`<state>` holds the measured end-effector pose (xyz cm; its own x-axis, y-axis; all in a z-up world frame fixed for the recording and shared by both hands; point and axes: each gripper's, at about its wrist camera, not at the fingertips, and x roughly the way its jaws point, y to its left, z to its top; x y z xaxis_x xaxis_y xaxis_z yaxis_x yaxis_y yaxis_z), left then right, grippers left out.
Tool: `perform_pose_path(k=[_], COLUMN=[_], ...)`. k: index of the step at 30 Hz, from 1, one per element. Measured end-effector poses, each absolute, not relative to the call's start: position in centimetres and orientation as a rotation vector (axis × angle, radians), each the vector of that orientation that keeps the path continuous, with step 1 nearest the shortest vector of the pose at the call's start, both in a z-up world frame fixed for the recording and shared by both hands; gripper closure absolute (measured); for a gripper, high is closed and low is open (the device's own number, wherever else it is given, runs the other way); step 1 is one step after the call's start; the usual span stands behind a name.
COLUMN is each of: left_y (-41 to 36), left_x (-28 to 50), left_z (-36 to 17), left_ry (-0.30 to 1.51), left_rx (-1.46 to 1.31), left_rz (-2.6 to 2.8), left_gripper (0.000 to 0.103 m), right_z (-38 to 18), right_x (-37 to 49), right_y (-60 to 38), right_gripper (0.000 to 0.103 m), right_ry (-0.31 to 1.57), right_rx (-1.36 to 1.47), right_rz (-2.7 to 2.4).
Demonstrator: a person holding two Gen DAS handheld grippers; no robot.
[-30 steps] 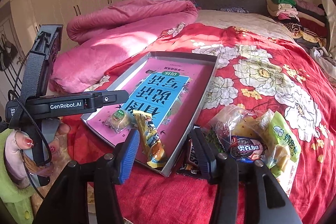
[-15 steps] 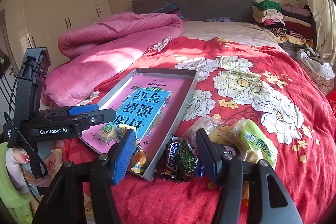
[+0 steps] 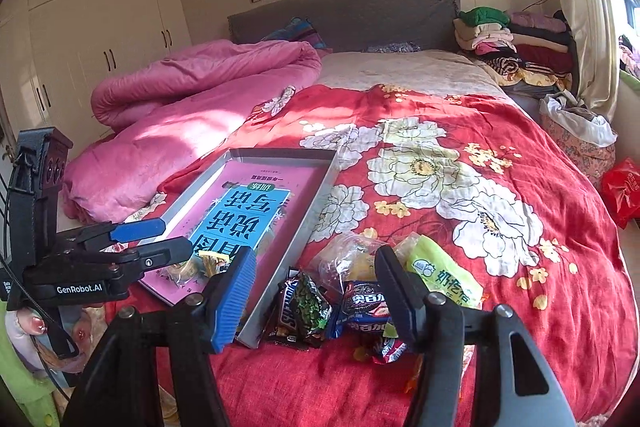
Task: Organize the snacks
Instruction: 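Move both open grippers back toward the snack pile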
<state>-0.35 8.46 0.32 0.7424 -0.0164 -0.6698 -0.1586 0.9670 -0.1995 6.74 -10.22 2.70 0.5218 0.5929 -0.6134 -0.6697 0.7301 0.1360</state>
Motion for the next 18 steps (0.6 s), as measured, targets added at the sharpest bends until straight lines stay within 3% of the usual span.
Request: perform_pose_path(k=[18], left_y=[5.5], left_x=[-0.7], left_z=[0.9], left_ry=[0.716], left_rx=[-0.193], left_rz=[0.012], left_gripper=[0.026], right_z=[3.9], right_x=[8.1], right_y=[-14.7], right_gripper=[0.040], right_ry=[0.653], right_rx=[-0.080], right_rz=[0.631])
